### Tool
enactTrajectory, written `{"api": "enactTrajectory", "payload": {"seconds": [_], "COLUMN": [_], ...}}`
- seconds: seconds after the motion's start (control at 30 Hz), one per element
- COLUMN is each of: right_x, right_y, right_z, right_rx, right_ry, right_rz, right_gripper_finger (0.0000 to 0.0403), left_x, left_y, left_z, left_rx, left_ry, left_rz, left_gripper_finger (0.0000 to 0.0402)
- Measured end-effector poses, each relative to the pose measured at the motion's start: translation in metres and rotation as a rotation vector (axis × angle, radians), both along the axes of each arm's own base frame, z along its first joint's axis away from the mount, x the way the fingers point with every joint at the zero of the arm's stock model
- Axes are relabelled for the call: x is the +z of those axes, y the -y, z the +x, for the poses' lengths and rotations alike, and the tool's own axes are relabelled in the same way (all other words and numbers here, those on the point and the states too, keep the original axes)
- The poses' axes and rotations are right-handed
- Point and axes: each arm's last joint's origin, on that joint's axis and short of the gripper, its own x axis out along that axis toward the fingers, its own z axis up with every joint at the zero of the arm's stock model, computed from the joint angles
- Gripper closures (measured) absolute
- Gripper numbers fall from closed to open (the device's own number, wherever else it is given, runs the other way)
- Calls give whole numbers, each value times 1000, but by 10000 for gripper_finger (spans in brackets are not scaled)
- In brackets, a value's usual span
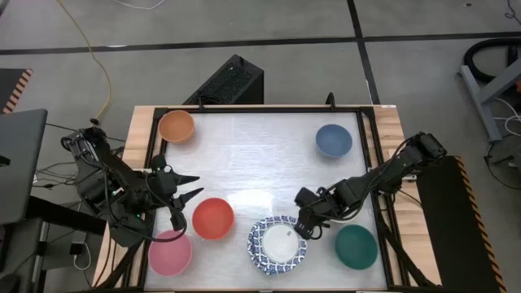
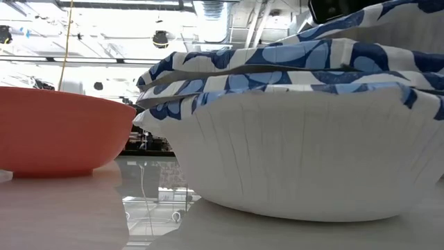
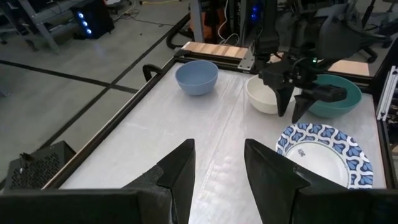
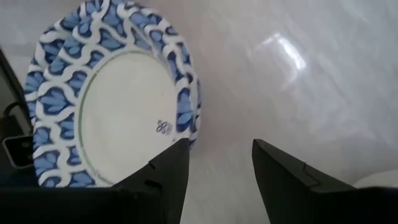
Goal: Nest bowls inside each other by size order
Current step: Stack the white patterned bowl on top of the white patterned bowl
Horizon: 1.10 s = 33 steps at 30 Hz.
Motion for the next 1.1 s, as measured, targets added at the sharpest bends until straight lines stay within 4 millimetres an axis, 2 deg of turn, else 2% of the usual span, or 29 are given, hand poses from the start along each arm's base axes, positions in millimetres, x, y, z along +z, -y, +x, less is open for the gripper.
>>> {"api": "enactTrajectory", "payload": {"seconds": [0.87,1.1], "right_x": [0,-13], "right_y": [-1,-8], "right_z": [0,8], "right_rx": [-23,-10], "right_ry": [6,-12], "right_rz": [3,10], "right_gripper_finger": [207,207], "left_x": [0,-1], "left_y": [0,0], "left_z": [0,0], "left_rx": [0,0], "left_ry": [-1,-6], "left_rz": [1,6], "left_gripper_finger": [271,271]}}
